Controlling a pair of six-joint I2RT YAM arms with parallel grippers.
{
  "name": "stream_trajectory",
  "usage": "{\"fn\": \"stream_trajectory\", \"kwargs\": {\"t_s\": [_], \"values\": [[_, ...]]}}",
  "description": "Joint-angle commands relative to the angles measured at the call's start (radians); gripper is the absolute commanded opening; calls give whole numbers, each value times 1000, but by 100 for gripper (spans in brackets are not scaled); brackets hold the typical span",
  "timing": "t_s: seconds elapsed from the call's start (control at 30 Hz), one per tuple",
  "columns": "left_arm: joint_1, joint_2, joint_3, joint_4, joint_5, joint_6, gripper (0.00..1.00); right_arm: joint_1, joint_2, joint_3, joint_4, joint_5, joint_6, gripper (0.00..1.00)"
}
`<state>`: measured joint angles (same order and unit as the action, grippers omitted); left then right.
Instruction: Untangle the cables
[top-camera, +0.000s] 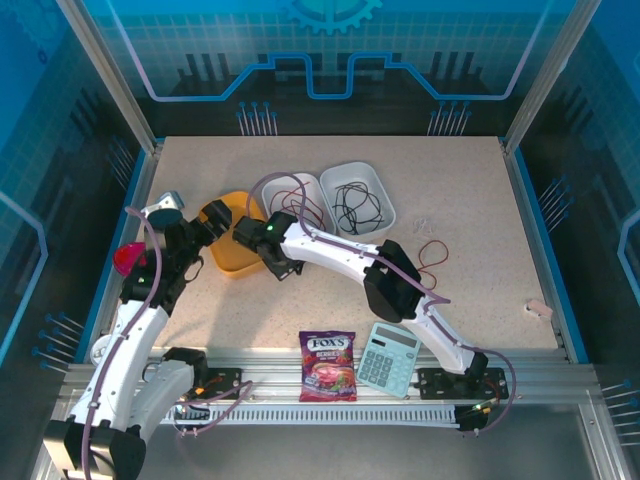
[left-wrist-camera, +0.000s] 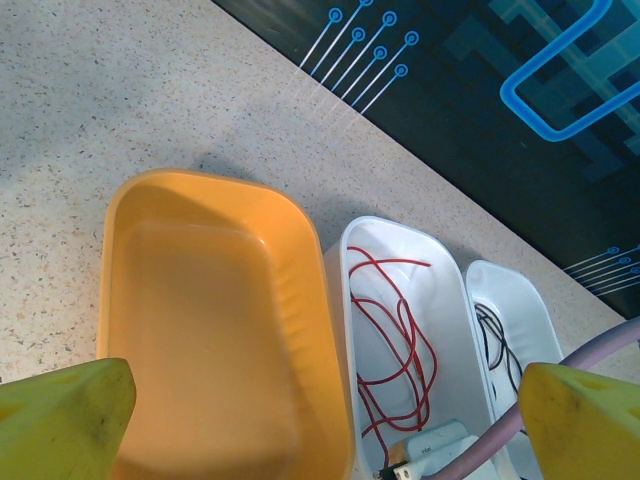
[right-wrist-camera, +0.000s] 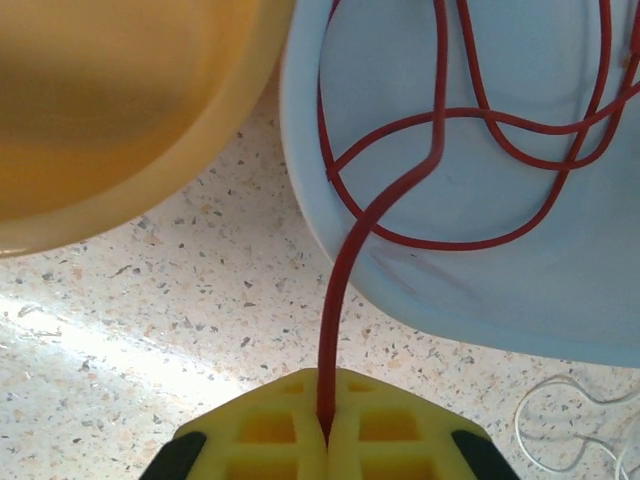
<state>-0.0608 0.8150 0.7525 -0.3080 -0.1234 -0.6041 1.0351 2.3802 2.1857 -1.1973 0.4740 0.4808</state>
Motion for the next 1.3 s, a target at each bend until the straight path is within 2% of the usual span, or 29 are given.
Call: {"fn": "stream_trajectory", "kwargs": {"t_s": [0.0,0.3,0.5,0.67,0.83,0.93,1.27], "values": [[1,-5,2,26,9,-15,99,11,-91,3,-62,44,12,2],[1,-4,-2,27,12,-17,99,-48,-226,-54,-85,108,5,0],[1,-4,-5,24,12,-17,99,-139,-222,-43,-81,14,-71,0],[1,-1,-7,23,15,-21,99,-213,-122,64,-93,-160,-189,0],[1,7,-6,27,28,-26,99,-259,80,324,-222,-215,-327,0],[1,12,-6,28,31,-28,99,-291,179,435,-269,-264,-350,0],[0,30,-2,38,42,-34,99,-336,256,427,-185,-309,-340,0]]}}
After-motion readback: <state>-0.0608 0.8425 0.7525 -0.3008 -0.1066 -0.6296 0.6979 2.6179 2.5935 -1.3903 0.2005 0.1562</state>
